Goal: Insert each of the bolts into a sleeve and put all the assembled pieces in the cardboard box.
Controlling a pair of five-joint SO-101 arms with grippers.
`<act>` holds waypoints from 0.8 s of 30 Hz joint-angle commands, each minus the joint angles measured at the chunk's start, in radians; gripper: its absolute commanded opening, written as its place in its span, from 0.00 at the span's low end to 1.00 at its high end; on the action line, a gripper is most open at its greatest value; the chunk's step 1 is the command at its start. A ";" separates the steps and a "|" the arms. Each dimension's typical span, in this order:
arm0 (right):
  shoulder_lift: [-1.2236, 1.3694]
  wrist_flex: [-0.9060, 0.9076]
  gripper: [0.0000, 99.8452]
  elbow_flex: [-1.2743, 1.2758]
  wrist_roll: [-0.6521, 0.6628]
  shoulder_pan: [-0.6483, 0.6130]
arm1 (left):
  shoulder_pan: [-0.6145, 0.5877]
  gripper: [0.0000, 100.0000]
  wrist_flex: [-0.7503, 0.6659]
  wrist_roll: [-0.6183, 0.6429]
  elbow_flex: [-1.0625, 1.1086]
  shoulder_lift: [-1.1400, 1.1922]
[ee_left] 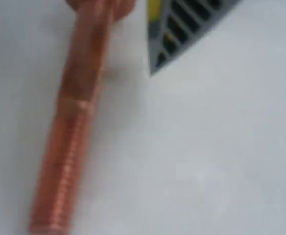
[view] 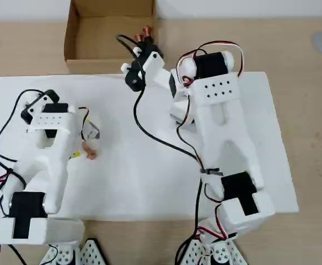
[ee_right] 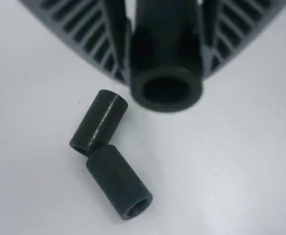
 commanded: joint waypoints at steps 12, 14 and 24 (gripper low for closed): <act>-0.058 0.006 0.01 0.001 0.012 0.012 | 0.008 0.01 -0.021 -0.135 0.008 -0.045; -0.058 0.006 0.01 0.001 0.012 0.012 | 0.008 0.01 -0.014 -0.137 -0.008 -0.045; -0.058 0.006 0.01 0.001 0.012 0.012 | 0.006 0.01 0.218 -0.308 -0.255 -0.047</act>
